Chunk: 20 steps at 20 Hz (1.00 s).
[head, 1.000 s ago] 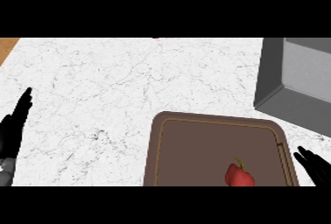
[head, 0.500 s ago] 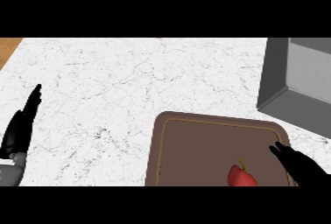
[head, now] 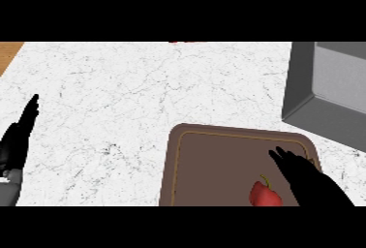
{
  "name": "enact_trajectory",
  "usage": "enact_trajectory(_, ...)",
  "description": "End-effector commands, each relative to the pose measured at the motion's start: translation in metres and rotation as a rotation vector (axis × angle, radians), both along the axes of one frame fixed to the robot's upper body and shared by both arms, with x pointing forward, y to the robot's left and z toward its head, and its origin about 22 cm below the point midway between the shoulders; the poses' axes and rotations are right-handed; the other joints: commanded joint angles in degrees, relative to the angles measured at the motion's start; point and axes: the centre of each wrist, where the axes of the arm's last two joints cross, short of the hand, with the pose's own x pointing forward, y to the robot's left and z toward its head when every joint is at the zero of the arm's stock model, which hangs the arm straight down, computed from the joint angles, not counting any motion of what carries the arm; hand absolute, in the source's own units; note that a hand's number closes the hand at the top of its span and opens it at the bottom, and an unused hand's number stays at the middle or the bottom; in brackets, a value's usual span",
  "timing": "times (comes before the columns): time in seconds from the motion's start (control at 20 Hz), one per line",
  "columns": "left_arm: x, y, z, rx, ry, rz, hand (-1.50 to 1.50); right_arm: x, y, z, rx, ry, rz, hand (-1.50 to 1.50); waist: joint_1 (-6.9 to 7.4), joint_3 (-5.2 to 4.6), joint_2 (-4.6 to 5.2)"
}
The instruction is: Pick the bell pepper from the tray and place it in the cardboard box
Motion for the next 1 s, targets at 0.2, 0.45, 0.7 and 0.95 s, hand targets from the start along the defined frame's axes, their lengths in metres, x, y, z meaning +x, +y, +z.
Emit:
enact_trajectory(0.2, 0.011, -0.014, 0.016, -0.004, -0.016, -0.011, 0.00, 0.019, 0.001, -0.008, 0.035, 0.016, 0.034, -1.50, -0.36, 0.04, -0.06)
enact_trajectory(0.45, -0.012, -0.007, -0.001, 0.001, 0.001, -0.001, 0.00, 0.000, 0.027, -0.003, 0.092, 0.017, 0.088, -1.50, -0.28, 0.04, -0.11)
enact_trajectory(0.7, -0.021, 0.011, -0.002, 0.004, -0.003, -0.010, 0.00, -0.011, 0.049, 0.013, 0.103, -0.019, 0.111, -1.50, -0.20, 0.02, -0.15)
enact_trajectory(0.95, 0.004, 0.000, -0.004, -0.009, 0.012, -0.007, 0.00, 0.008, 0.051, 0.000, 0.007, 0.071, 0.095, -1.50, -0.36, 0.01, -0.01)
